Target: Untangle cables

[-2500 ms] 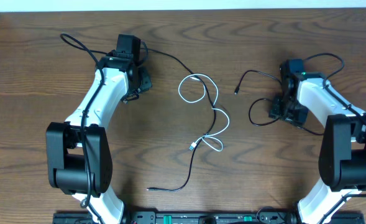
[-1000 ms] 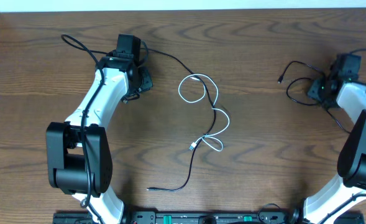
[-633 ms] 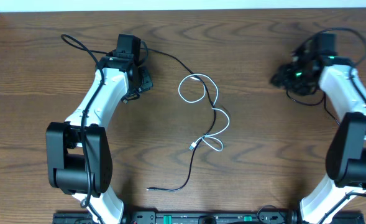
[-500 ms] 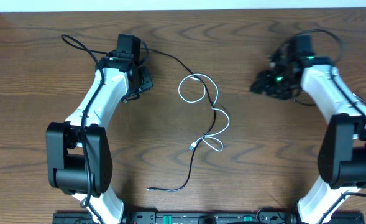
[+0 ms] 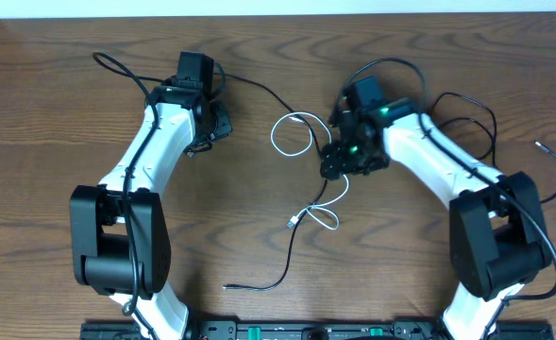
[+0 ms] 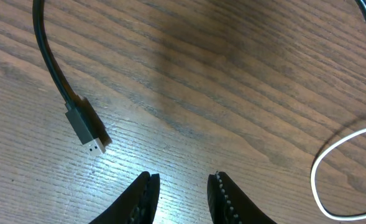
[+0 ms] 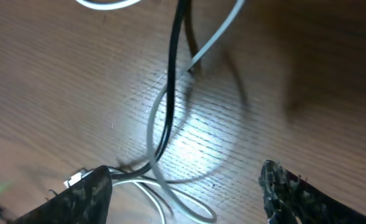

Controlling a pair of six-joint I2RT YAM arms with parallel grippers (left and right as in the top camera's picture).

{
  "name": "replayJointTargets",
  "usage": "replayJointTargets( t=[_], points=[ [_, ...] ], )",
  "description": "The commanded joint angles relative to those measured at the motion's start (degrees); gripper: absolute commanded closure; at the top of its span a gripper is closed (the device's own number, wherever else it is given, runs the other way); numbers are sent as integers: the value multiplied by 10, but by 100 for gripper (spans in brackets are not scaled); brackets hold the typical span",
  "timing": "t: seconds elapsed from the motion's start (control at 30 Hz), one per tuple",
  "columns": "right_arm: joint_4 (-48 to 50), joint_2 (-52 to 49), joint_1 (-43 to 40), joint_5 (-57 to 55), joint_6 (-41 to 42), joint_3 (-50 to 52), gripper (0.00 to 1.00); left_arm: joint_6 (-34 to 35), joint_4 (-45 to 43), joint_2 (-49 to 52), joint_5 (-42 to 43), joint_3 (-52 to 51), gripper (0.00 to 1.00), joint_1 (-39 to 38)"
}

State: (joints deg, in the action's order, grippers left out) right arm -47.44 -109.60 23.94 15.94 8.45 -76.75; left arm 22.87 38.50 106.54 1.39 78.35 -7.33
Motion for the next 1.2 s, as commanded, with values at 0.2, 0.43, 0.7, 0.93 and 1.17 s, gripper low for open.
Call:
replayJointTargets(
  t=[0.2, 0.43, 0.7, 0.93, 1.17],
  points=[
    [3, 0, 65, -150, -9, 24, 64, 3, 0, 8, 1, -3, 63, 0],
    [49, 0, 67, -150, -8, 71, 99, 3, 0, 8, 1, -3, 62, 0],
    [65, 17, 68, -82, -11, 55, 99, 3, 0, 9, 1, -3, 61, 0],
    [75, 115, 68, -11, -58, 29, 99, 3, 0, 8, 1, -3, 60, 0],
    [189, 280, 68, -12, -75, 27, 99, 3, 0, 8, 1, -3, 60, 0]
  ],
)
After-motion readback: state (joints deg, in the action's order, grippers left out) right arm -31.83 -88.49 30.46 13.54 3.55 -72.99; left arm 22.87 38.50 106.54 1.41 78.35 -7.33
